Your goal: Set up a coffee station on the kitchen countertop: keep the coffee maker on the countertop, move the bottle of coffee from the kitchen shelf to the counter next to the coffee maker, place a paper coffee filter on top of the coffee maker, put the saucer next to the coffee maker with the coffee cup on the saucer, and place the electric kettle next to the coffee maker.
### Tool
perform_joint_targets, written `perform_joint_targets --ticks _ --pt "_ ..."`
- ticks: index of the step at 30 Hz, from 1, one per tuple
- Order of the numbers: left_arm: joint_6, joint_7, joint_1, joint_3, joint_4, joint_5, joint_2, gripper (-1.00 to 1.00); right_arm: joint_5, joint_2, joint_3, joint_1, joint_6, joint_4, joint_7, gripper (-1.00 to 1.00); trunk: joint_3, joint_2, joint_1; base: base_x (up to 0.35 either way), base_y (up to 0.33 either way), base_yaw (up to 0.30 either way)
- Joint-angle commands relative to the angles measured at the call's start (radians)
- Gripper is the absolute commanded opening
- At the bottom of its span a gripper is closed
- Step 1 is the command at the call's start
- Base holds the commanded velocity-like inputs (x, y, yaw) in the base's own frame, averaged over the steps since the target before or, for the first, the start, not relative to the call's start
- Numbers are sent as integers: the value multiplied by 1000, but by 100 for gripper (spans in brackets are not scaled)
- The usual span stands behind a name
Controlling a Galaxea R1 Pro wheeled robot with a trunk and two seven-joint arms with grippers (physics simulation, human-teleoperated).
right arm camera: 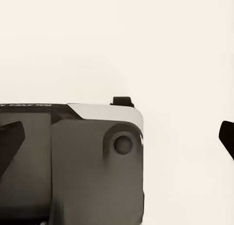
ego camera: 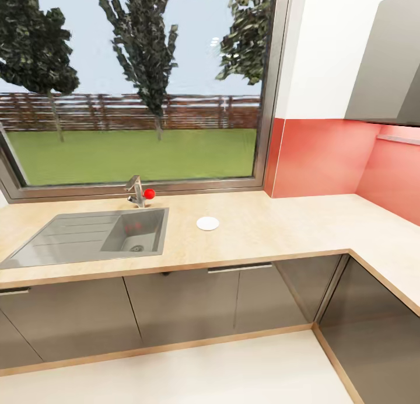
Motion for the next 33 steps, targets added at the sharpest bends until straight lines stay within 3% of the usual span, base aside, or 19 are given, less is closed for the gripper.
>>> perform_joint_targets --ticks 1,7,12,19,21,27,28,29,30,33 --pt "-3 -39 -13 8 -10 -9 0 100 6 -1 -3 -1 -5 -2 -4 100 -3 -2 1 0 0 0" --pt "14 -367 -145 11 -51 -8 16 100 7 -26 0 0 -13 -15 -3 100 -3 -2 1 0 0 0" --pt "61 -526 -239 10 -59 -8 15 100 7 -31 0 -1 -14 -15 -3 100 -3 -2 1 0 0 0" --pt "254 -765 -408 8 -61 -10 1 100 6 -33 0 -1 -15 -16 -3 100 -3 -2 1 0 0 0" --pt "281 -809 -436 8 -61 -10 0 100 6 -32 0 -1 -15 -16 -3 100 -3 -2 1 0 0 0" --pt "452 -1044 -560 5 -61 -11 -1 100 6 -31 -2 -1 -15 -17 -3 100 -3 -2 1 0 0 0" --pt "466 -1061 -571 5 -61 -11 -1 100 6 -31 -2 -1 -15 -17 -4 100 -3 -2 1 0 0 0" --pt "555 -1136 -637 5 -61 -11 0 100 6 -31 -3 -2 -15 -27 -6 100 -3 -2 1 0 0 0" --pt "601 -1169 -672 5 -61 -10 -1 100 6 -31 -3 -2 -15 -41 -7 100 -3 -2 1 0 0 0" --pt "673 -1215 -746 6 -61 -10 0 100 6 -31 -3 -2 -14 -89 -8 100 -3 -2 1 0 0 0"
